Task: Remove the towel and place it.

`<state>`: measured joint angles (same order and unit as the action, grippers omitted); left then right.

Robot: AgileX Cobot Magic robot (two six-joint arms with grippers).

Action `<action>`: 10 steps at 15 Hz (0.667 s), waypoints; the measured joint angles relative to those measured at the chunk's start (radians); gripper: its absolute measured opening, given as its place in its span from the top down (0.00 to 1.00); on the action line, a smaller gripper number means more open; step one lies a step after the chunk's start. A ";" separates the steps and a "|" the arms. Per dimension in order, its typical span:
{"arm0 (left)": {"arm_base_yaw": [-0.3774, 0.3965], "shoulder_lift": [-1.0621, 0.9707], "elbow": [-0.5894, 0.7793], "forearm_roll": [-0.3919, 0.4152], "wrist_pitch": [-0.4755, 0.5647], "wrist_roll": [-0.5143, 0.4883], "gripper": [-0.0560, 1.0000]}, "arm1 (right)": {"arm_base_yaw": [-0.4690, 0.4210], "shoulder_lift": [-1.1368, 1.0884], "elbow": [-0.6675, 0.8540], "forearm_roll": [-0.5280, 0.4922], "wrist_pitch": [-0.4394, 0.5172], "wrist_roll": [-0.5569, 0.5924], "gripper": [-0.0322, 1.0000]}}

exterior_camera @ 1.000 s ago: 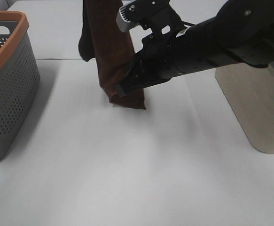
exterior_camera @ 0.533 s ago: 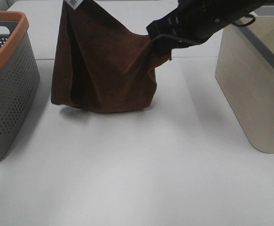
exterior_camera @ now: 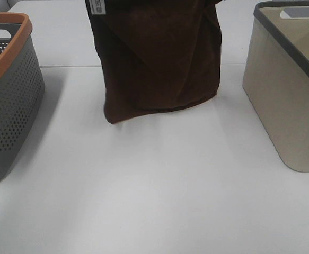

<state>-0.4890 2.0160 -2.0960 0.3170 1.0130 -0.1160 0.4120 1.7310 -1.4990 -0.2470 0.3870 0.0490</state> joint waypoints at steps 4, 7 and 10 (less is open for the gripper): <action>0.035 0.050 0.000 0.182 -0.262 -0.026 0.95 | -0.006 0.117 -0.135 -0.230 -0.127 0.100 0.97; 0.106 0.099 0.000 0.192 -0.436 -0.116 0.95 | -0.057 0.249 -0.294 -0.271 -0.155 0.164 0.97; 0.139 0.162 0.000 0.192 -0.523 -0.135 0.95 | -0.078 0.339 -0.339 -0.265 -0.177 0.175 0.97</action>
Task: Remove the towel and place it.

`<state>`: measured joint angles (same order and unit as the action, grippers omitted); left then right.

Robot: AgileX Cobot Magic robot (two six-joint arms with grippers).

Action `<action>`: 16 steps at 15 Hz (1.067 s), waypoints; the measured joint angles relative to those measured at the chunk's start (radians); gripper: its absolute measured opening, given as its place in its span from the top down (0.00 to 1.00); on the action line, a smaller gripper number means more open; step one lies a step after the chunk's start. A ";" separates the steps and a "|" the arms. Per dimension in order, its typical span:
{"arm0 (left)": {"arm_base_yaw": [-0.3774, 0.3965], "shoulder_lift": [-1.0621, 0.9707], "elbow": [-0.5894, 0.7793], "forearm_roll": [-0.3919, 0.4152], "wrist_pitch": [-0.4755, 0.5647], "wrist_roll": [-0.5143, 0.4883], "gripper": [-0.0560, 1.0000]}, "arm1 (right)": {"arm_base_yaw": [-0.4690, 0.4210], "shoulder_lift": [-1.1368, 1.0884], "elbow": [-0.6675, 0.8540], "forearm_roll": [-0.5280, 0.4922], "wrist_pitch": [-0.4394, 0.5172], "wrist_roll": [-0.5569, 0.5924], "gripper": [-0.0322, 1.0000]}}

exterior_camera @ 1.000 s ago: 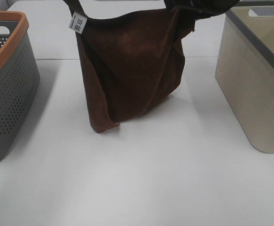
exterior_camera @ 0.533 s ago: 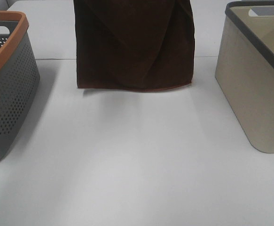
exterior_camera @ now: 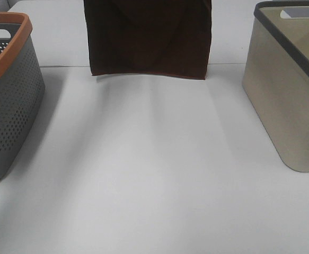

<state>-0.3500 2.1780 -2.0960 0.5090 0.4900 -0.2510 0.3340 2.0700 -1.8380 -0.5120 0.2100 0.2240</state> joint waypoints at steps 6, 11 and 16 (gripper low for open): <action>-0.060 0.042 0.000 -0.022 0.312 0.088 0.95 | 0.004 0.035 0.000 0.251 0.329 -0.053 0.97; -0.090 0.044 0.000 -0.100 0.548 0.109 0.95 | 0.003 0.035 0.000 0.437 0.539 -0.210 0.97; -0.096 0.052 0.000 -0.203 0.708 0.147 0.95 | 0.003 0.054 0.000 0.512 0.695 -0.217 0.97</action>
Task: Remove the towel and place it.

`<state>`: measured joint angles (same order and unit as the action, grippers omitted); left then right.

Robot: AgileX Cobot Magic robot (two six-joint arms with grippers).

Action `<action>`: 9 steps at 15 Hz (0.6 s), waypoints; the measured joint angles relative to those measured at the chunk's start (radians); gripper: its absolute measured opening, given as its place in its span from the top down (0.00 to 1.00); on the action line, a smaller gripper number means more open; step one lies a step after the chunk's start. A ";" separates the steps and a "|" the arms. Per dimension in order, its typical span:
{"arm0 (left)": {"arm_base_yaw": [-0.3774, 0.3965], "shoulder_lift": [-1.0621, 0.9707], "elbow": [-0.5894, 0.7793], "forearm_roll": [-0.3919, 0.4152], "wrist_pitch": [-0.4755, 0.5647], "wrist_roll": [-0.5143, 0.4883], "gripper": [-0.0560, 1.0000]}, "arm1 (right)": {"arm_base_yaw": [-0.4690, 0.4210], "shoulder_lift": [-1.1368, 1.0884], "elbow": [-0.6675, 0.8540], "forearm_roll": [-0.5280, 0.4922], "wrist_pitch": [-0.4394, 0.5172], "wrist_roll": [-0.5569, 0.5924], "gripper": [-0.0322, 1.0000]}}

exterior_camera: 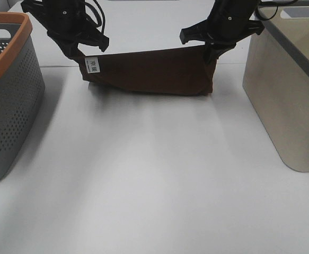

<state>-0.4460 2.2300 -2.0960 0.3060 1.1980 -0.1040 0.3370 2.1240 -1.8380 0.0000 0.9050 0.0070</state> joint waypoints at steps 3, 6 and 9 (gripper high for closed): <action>-0.014 0.000 0.044 -0.077 0.006 0.006 0.95 | -0.002 0.001 0.000 0.054 0.083 0.000 0.97; -0.055 -0.008 0.166 -0.085 0.010 0.010 0.95 | -0.002 0.002 0.000 0.061 0.192 0.009 0.97; -0.069 -0.040 0.252 -0.085 0.011 0.010 0.95 | -0.002 0.002 0.000 0.071 0.259 0.011 0.97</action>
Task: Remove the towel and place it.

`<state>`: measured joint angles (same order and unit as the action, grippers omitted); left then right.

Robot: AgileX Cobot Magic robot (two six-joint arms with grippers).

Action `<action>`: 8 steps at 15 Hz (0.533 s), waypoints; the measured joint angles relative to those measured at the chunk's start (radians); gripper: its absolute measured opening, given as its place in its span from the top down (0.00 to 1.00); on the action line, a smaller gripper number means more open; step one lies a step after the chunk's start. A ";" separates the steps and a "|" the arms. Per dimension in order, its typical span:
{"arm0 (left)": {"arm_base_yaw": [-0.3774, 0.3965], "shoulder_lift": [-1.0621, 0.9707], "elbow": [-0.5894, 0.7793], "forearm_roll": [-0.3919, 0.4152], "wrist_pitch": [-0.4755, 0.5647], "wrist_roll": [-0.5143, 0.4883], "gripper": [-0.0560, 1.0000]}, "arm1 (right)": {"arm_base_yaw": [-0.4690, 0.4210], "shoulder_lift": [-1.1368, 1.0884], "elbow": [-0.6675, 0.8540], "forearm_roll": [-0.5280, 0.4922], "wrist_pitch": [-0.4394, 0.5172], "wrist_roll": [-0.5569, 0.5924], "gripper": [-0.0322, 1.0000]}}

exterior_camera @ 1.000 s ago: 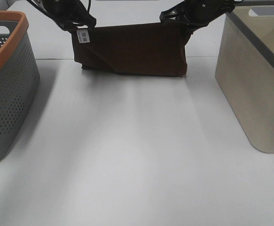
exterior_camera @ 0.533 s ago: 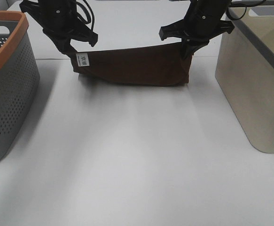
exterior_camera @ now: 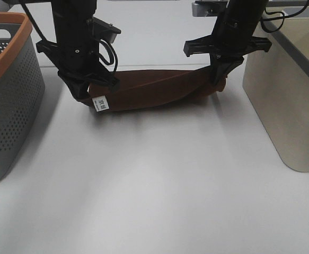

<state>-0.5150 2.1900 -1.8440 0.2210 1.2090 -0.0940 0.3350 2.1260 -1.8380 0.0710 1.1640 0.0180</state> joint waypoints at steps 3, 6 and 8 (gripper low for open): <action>-0.004 -0.031 0.132 -0.012 -0.002 0.000 0.95 | 0.000 0.000 0.068 0.064 0.012 -0.009 0.97; -0.005 -0.053 0.187 -0.033 -0.008 0.000 0.95 | 0.000 0.000 0.136 0.074 0.012 -0.011 0.97; -0.005 -0.071 0.215 -0.057 -0.010 0.000 0.95 | 0.000 0.000 0.186 0.081 0.012 -0.011 0.97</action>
<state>-0.5200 2.1190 -1.6290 0.1640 1.1990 -0.0940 0.3350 2.1260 -1.6520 0.1520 1.1760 0.0070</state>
